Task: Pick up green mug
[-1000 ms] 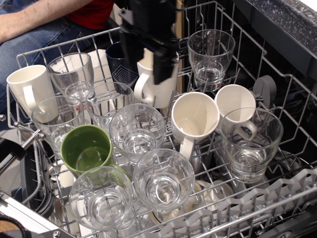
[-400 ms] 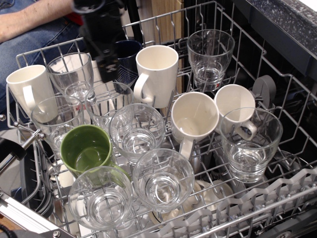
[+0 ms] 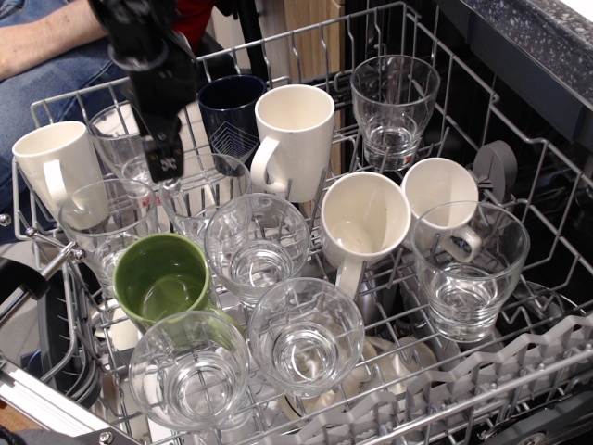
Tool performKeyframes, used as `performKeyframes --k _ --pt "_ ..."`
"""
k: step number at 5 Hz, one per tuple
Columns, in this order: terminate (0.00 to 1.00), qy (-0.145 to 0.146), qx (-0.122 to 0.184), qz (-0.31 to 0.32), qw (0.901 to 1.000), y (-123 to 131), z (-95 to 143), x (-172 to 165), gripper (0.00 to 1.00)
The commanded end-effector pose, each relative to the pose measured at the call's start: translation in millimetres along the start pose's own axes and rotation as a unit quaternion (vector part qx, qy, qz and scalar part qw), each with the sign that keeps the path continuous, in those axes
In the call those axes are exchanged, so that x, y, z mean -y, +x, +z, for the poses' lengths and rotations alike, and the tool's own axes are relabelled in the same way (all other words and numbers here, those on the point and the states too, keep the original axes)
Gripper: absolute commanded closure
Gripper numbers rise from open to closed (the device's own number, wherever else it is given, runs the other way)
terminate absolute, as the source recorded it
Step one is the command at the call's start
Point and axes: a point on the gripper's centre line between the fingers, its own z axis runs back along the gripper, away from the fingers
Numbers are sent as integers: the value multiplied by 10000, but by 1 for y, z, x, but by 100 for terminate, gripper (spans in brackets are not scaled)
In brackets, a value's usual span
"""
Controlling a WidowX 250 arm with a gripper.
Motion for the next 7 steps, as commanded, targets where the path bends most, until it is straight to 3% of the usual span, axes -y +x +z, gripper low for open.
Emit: performKeyframes --k 1,3,4,5,6,7 --pt "0 -157 -239 -179 9994 -12 -8 -4 0" --pt "0 -429 -428 -387 9974 -17 -15 11 0" --pt "0 -364 -399 -303 9981 -19 -23 19 0" --pt "0 -353 -178 -169 9991 -20 -37 23 0" --pt "0 -541 152 -95 9984 -22 -46 29 0" --pt "0 -567 260 73 9980 -20 -55 35 0"
